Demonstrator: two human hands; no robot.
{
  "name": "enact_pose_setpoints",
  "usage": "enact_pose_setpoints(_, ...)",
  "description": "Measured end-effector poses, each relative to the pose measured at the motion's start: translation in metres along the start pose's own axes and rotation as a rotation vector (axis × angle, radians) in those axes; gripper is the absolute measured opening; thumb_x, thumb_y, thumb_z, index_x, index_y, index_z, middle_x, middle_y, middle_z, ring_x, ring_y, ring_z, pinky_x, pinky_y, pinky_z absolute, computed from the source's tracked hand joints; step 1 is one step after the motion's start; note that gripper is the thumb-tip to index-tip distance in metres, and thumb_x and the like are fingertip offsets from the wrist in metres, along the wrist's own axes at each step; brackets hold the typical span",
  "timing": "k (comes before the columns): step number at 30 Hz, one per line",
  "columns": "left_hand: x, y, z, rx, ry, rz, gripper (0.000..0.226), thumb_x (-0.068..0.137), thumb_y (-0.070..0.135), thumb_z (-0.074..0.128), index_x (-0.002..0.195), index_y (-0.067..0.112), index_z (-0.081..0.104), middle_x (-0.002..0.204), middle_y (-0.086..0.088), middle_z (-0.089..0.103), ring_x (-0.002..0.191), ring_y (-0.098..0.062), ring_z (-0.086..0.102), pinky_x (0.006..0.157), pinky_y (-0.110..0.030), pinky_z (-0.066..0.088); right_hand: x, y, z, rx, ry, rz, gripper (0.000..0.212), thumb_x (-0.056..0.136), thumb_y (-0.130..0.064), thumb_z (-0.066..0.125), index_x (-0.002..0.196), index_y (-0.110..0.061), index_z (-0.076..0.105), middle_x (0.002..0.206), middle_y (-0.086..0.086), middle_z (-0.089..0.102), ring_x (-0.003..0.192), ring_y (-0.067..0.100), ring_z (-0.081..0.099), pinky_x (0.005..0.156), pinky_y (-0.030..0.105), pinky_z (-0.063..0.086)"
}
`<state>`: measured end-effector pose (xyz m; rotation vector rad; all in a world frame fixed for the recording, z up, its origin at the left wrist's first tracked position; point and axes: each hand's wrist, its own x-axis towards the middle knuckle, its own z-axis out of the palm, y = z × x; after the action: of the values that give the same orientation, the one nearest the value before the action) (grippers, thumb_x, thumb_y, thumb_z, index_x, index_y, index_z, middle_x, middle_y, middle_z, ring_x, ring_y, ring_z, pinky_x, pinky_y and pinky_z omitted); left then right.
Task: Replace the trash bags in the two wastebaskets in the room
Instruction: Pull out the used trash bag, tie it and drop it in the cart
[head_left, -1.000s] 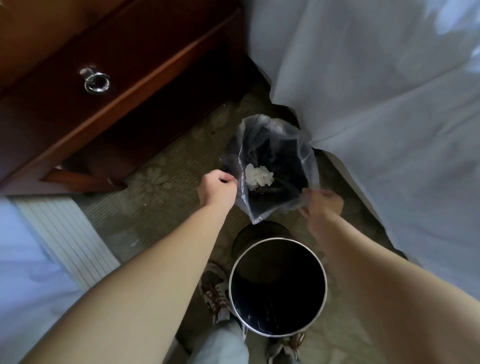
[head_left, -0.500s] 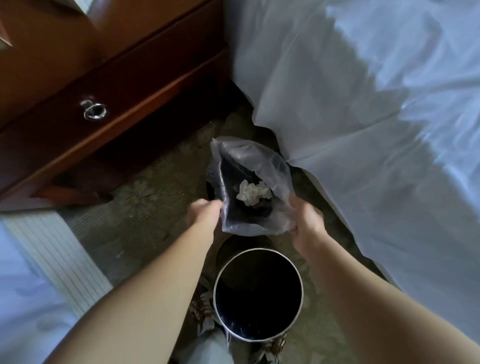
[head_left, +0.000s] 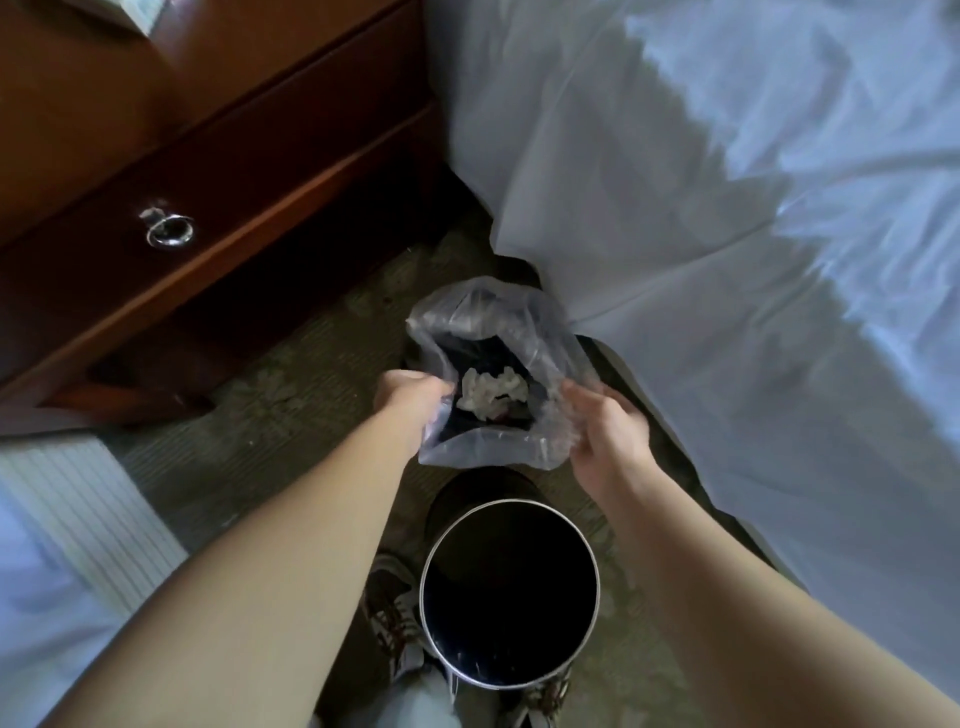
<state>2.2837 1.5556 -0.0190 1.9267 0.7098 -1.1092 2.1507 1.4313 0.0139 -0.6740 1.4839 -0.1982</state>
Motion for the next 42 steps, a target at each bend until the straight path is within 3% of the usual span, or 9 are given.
enact_pose_setpoints(3, 0.001, -0.008, -0.016, -0.02, 0.115, 0.105, 0.01, 0.078, 0.018, 0.077, 0.077, 0.018, 0.067, 0.086, -0.004, 0.069, 0.082, -0.02, 0.063, 0.066, -0.03, 0.049, -0.001, -0.006, -0.005, -0.094, 0.09, -0.071, 0.013, 0.079, -0.006, 0.073, 0.092, -0.009, 0.072, 0.094, 0.011, 0.072, 0.087, 0.028, 0.067, 0.084, 0.04, 0.053)
enact_pose_setpoints(9, -0.014, -0.004, -0.054, -0.446, 0.143, 0.168, 0.014, 0.085, 0.013, 0.068, 0.084, 0.018, 0.055, 0.101, -0.007, 0.068, 0.094, -0.02, 0.068, 0.077, -0.036, 0.058, -0.017, -0.027, -0.007, -0.024, 0.247, -0.197, 0.018, 0.079, -0.018, 0.074, 0.073, -0.015, 0.057, 0.08, 0.008, 0.059, 0.076, 0.021, 0.057, 0.068, 0.032, 0.045)
enact_pose_setpoints(13, -0.046, 0.012, -0.066, -0.256, 0.284, 0.462, 0.02, 0.081, 0.01, 0.071, 0.092, 0.017, 0.055, 0.096, -0.001, 0.06, 0.089, -0.015, 0.062, 0.065, -0.02, 0.05, -0.038, -0.043, -0.001, -0.021, 0.235, -0.287, 0.029, 0.081, -0.017, 0.072, 0.065, -0.016, 0.048, 0.066, 0.002, 0.05, 0.064, 0.015, 0.048, 0.066, 0.029, 0.041)
enact_pose_setpoints(21, -0.101, 0.046, -0.078, -0.25, -0.054, 0.705, 0.036, 0.084, 0.001, 0.065, 0.116, 0.018, 0.065, 0.101, 0.001, 0.07, 0.101, -0.012, 0.068, 0.084, -0.025, 0.056, -0.089, -0.067, 0.034, -0.048, -0.087, -0.525, 0.04, 0.083, -0.016, 0.073, 0.06, -0.018, 0.04, 0.055, -0.009, 0.038, 0.045, 0.0, 0.035, 0.047, 0.011, 0.034)
enact_pose_setpoints(24, -0.116, 0.054, -0.09, -0.246, 0.014, 0.73, 0.046, 0.087, 0.007, 0.068, 0.13, 0.02, 0.058, 0.094, 0.005, 0.069, 0.089, -0.004, 0.068, 0.085, -0.025, 0.057, -0.111, -0.082, 0.032, 0.022, -0.196, -0.549, 0.042, 0.08, -0.017, 0.075, 0.057, -0.022, 0.041, 0.057, -0.008, 0.04, 0.056, 0.008, 0.039, 0.058, 0.02, 0.037)
enact_pose_setpoints(27, -0.135, 0.062, -0.107, -0.286, 0.066, 0.679, 0.015, 0.085, 0.031, 0.068, 0.099, 0.027, 0.074, 0.099, 0.003, 0.074, 0.095, -0.011, 0.069, 0.095, -0.037, 0.054, -0.129, -0.1, 0.021, 0.162, -0.252, -0.487, 0.036, 0.073, -0.02, 0.077, 0.055, -0.024, 0.046, 0.071, 0.001, 0.055, 0.084, 0.03, 0.052, 0.079, 0.042, 0.04)
enact_pose_setpoints(32, -0.175, 0.086, -0.131, -0.92, -0.184, 0.552, 0.031, 0.094, 0.021, 0.051, 0.116, 0.004, 0.065, 0.118, -0.011, 0.069, 0.114, -0.023, 0.064, 0.096, -0.034, 0.049, -0.148, -0.127, 0.009, 0.458, -0.43, -0.307, 0.018, 0.081, -0.024, 0.066, 0.095, -0.013, 0.065, 0.105, 0.01, 0.069, 0.102, 0.03, 0.067, 0.095, 0.042, 0.05)
enact_pose_setpoints(36, -0.207, 0.106, -0.134, -1.063, -0.261, 0.568, 0.038, 0.084, 0.02, 0.046, 0.104, 0.012, 0.077, 0.12, -0.007, 0.07, 0.12, -0.028, 0.06, 0.102, -0.045, 0.045, -0.154, -0.14, 0.012, 0.524, -0.49, -0.299, 0.026, 0.072, -0.032, 0.073, 0.093, -0.019, 0.065, 0.128, 0.002, 0.061, 0.12, 0.022, 0.054, 0.11, 0.04, 0.036)
enact_pose_setpoints(42, -0.244, 0.115, -0.138, -0.917, -0.278, 0.668, 0.021, 0.085, 0.018, 0.05, 0.067, 0.017, 0.039, 0.069, 0.002, 0.041, 0.062, -0.012, 0.053, 0.062, -0.026, 0.051, -0.151, -0.142, 0.005, 0.556, -0.471, -0.262, 0.107, 0.057, -0.072, 0.077, 0.145, -0.022, 0.043, 0.149, 0.006, 0.046, 0.136, 0.025, 0.046, 0.114, 0.054, 0.031)
